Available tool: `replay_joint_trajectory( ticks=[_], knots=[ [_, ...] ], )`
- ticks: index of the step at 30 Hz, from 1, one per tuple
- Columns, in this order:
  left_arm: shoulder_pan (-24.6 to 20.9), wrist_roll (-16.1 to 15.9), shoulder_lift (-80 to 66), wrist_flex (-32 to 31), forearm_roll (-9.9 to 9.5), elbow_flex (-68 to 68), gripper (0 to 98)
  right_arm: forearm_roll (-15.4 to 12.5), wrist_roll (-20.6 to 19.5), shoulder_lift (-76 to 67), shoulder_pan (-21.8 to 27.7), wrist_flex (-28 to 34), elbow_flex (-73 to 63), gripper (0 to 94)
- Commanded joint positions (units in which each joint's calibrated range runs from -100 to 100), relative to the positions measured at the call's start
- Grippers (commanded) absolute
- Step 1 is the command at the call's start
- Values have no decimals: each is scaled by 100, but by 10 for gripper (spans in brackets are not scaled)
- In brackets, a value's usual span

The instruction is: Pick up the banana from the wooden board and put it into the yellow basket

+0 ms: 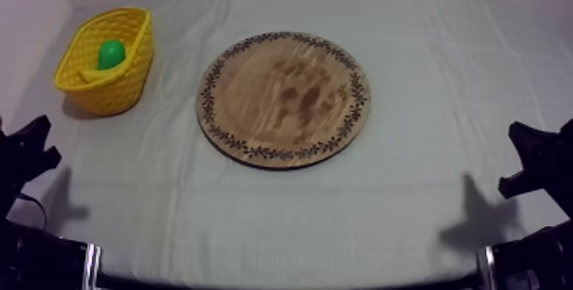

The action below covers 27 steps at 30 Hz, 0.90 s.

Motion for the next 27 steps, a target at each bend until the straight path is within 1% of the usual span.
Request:
replay_joint_trajectory(
  ticks=[1,4,7,21,27],
  knots=[
    [-29,-223,-27,30,166,43,0,1,4,0,0,2,-3,3],
    [-63,-325,-49,67,264,83,0,1,4,0,0,2,-3,3],
    [-45,-370,-56,80,300,101,0,1,4,0,0,2,-3,3],
    [72,-395,-84,262,302,58,0,1,4,0,0,2,-3,3],
    [75,-352,-86,271,314,55,0,1,4,0,0,2,-3,3]
  ],
)
